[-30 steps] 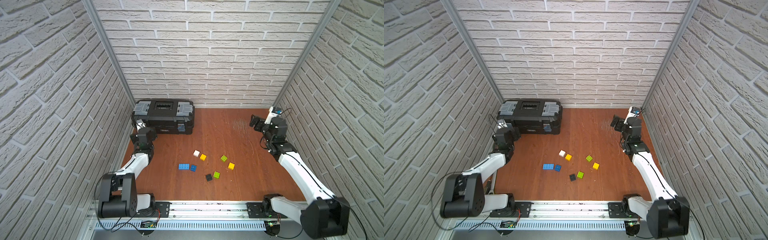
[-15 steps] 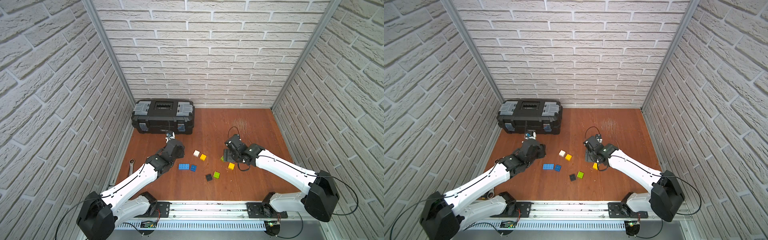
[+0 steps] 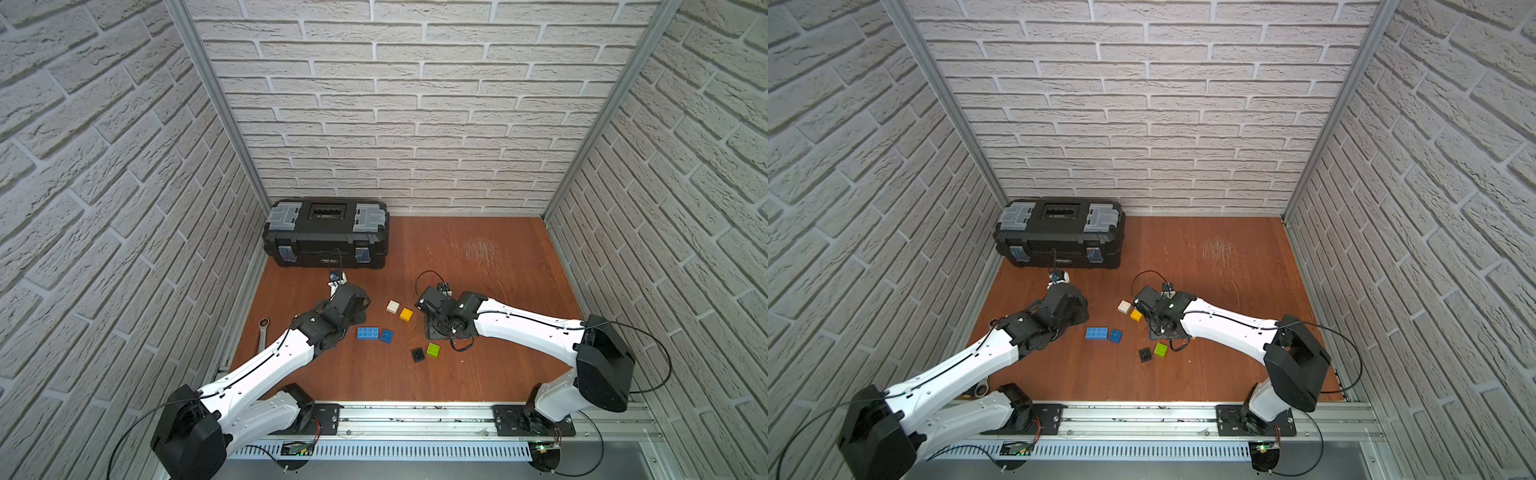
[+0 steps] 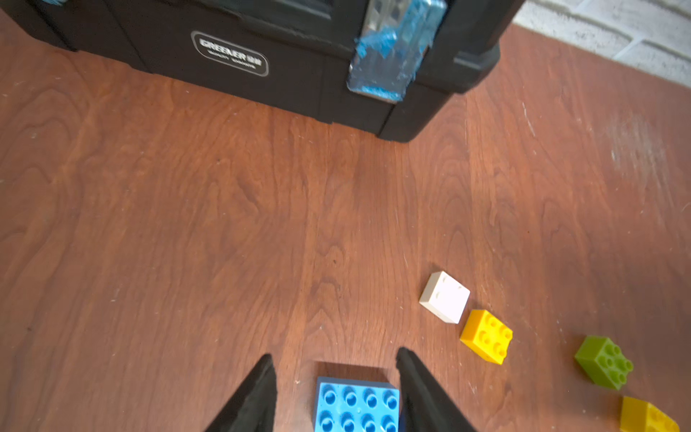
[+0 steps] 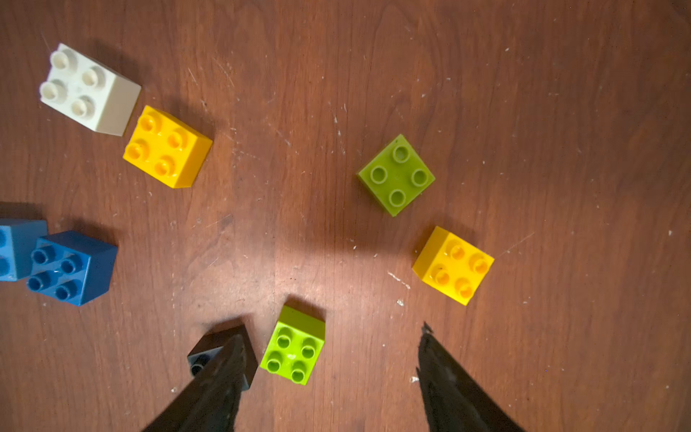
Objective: Assemble the number 4 with lego
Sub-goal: Pick up the lego brick from the center of the board.
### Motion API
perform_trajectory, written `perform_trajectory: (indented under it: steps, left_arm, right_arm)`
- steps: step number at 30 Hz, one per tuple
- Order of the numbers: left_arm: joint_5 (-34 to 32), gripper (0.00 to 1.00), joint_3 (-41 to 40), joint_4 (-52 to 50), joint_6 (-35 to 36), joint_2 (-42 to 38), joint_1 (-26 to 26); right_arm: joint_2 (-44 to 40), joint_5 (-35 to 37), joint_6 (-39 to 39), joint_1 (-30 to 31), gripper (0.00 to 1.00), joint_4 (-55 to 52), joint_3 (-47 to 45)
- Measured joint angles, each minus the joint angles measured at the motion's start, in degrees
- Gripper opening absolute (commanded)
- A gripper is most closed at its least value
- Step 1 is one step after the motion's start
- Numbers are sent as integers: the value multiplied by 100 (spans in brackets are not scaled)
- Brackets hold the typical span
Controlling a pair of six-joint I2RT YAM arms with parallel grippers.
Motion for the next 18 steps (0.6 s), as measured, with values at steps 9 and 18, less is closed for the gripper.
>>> perform_trajectory:
  steps: [9,18]
  left_arm:
    - [175,47,-39,-7,-4,-76,278]
    - [326,41,-142,-9,-17,-68,398]
  right_arm:
    - [610,-262,240,-4,63,-221,306]
    - [791,-802,754,197,62,236,-129]
